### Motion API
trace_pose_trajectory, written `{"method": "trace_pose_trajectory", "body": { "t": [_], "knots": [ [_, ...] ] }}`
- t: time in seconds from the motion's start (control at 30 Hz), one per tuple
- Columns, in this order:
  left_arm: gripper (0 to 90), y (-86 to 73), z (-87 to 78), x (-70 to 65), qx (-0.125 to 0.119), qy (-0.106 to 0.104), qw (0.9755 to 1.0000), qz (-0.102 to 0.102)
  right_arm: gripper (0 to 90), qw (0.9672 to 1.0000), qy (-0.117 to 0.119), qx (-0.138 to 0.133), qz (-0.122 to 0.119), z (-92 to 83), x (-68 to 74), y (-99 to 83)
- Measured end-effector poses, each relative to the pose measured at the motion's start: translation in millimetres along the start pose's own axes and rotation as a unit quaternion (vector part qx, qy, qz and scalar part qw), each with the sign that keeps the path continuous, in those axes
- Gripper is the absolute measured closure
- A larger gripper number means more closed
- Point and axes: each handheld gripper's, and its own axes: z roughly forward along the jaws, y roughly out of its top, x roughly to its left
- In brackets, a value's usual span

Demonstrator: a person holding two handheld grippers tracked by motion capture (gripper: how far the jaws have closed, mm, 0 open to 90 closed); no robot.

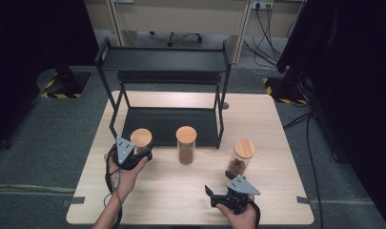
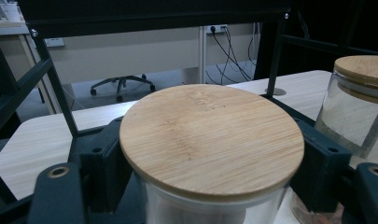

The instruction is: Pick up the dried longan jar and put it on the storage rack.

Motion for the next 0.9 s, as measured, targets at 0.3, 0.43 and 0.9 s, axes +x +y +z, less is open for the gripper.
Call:
{"method": "trace_pose_trajectory", "body": {
  "t": [0.3,0.43,0.9],
  "knots": [
    [24.7,5.4,5.6,2.6,-0.002,0.006,1.0,0.005,5.0,1.0,-0.001,0.0,0.0,0.0,0.1,0.0],
    [24.7,6.5,8.9,3.4,-0.001,0.008,0.9999,0.006,5.0,1.0,0.0,0.0,0.0,-0.1,0.1,0.0],
    [24.7,10.0,20.7,5.9,0.001,0.018,0.9998,0.008,5.0,1.0,-0.001,-0.001,0.0,-0.2,0.1,0.0]
  ]
}}
